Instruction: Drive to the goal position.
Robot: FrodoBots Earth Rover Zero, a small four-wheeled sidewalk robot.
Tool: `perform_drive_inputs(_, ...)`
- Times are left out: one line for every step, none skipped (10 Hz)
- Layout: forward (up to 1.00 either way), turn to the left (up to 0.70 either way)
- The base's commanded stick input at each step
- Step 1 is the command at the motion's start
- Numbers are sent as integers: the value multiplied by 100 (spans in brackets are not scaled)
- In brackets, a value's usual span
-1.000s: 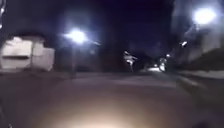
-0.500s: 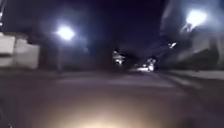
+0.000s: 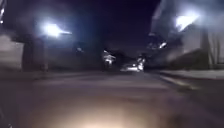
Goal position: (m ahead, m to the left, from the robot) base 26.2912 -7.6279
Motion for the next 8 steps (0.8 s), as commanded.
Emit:
perform_drive_inputs(70, 0)
perform_drive_inputs(70, 0)
perform_drive_inputs(70, 0)
perform_drive_inputs(70, 0)
perform_drive_inputs(70, 0)
perform_drive_inputs(70, 0)
perform_drive_inputs(70, 0)
perform_drive_inputs(70, 0)
